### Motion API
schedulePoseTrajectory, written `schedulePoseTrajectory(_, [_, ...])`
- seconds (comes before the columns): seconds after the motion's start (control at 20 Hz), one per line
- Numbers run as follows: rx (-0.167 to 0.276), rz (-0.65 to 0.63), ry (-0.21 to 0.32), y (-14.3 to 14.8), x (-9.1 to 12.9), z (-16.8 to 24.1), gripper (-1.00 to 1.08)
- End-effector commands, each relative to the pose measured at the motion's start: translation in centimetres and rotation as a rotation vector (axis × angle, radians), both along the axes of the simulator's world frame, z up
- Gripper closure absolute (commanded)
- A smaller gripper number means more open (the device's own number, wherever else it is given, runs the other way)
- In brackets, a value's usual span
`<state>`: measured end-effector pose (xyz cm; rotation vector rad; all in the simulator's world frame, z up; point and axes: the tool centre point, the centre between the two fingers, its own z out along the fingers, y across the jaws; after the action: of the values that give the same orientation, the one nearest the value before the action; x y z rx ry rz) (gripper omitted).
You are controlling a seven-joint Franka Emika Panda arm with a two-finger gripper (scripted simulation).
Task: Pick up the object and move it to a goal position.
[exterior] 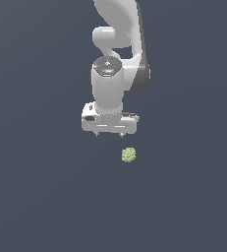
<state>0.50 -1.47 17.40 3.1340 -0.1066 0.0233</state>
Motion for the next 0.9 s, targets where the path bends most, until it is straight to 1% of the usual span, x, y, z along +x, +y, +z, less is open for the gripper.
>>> schedulePoseTrajectory(0.0, [0.0,0.0,0.0,0.0,0.0,0.0,-0.92])
schedulePoseTrajectory(0.45, [0.013,-0.028,0.029,0.23,-0.17,-0.47,-0.92])
schedulePoseTrajectory(0.85, [0.014,-0.043,0.028,0.37,-0.11,-0.58,-0.92])
